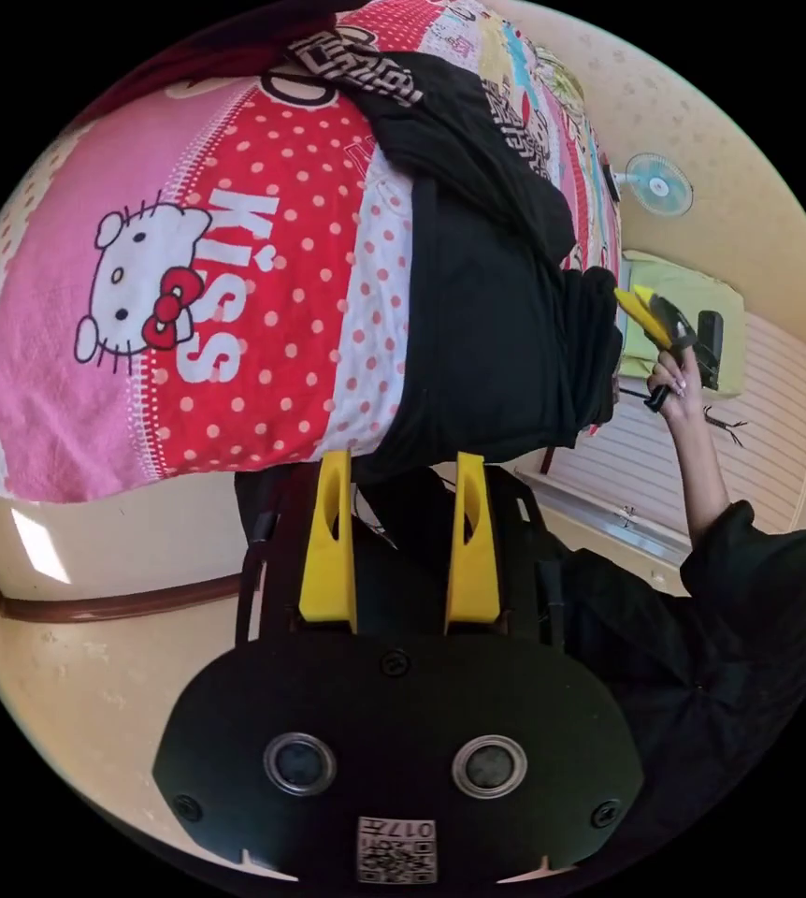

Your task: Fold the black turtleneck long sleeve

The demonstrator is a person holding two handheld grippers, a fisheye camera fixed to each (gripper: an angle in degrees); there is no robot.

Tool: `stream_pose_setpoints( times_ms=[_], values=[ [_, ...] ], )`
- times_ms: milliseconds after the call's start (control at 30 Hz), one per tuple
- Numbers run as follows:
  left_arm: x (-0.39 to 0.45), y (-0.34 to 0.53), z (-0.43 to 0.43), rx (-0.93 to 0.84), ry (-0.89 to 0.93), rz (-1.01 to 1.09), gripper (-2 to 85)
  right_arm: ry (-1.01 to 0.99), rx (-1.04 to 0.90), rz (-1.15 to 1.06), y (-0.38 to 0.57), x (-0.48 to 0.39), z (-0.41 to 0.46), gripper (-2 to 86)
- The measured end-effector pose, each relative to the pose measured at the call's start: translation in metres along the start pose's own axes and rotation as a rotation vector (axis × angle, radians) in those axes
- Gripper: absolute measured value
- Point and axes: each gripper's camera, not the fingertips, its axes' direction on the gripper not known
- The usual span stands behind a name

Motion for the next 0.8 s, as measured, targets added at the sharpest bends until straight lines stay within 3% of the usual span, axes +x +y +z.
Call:
stream_pose_setpoints(
  times_ms=[133, 267, 367, 433, 533, 633, 800],
  values=[
    [0.003, -0.023, 0.049, -0.138, 0.063, 0.038, 15.8, 0.247, -0.235, 0.108, 0.039, -0.002, 0.032, 11.5],
    [0.002, -0.042, 0.062, -0.190, -0.016, -0.029, 8.7, 0.429, -0.396, 0.085, 0.040, -0.031, 0.073, 5.3],
    [-0.002, -0.042, 0.032, -0.224, 0.143, 0.070, 3.8, 0.481, -0.498, 0.080, 0.028, -0.060, 0.071, 2.6],
    [0.000, -0.031, -0.009, -0.212, 0.178, 0.140, 3.0, 0.473, -0.461, 0.071, 0.028, -0.085, 0.046, 1.9],
    [0.010, 0.003, -0.088, -0.170, 0.081, 0.220, 2.1, 0.370, -0.414, 0.067, 0.049, -0.121, 0.008, 1.4],
    [0.014, 0.035, -0.131, -0.121, 0.052, 0.227, 2.5, 0.414, -0.448, 0.072, 0.084, -0.140, 0.007, 1.6],
    [-0.033, 0.050, -0.084, -0.135, 0.056, -0.056, 5.7, 0.328, -0.514, 0.249, 0.105, -0.128, 0.037, 4.0]
  ],
)
